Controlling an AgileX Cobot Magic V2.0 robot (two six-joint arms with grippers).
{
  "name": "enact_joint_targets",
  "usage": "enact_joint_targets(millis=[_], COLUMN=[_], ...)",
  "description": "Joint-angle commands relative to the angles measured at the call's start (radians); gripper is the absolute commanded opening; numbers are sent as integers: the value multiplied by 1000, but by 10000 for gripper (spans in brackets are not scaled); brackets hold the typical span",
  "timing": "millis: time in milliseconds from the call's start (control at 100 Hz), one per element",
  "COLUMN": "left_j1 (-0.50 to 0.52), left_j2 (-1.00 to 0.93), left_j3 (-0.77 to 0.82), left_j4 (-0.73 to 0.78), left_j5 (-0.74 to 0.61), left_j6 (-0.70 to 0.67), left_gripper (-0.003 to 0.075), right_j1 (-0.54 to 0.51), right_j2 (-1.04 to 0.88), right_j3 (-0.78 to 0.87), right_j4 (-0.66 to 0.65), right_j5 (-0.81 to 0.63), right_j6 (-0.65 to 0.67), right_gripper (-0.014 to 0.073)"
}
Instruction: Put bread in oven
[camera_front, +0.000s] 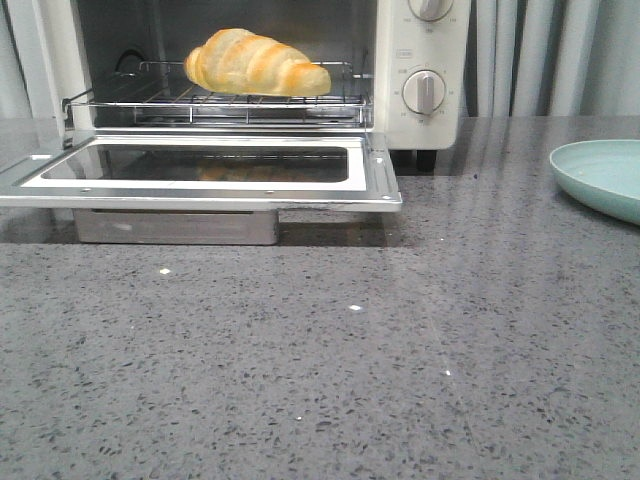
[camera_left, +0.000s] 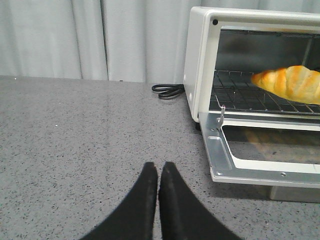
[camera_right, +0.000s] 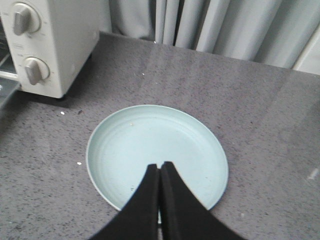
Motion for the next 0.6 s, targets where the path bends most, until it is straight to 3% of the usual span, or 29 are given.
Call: enact_joint_targets(millis=[0, 590], left_j1=[3, 3], left_j2=[-26, -26], left_j3=[-27, -27], left_j4=[-8, -8], left_j5=[-80, -80], left_j6=[-5, -5], left_gripper=[-21, -21], right_j1=[-7, -7], right_j2=[-65, -374], right_j3=[52, 498], right_j4=[17, 19], right_j5=[-149, -398], right_j6=[7, 7], right_gripper=[-69, -69])
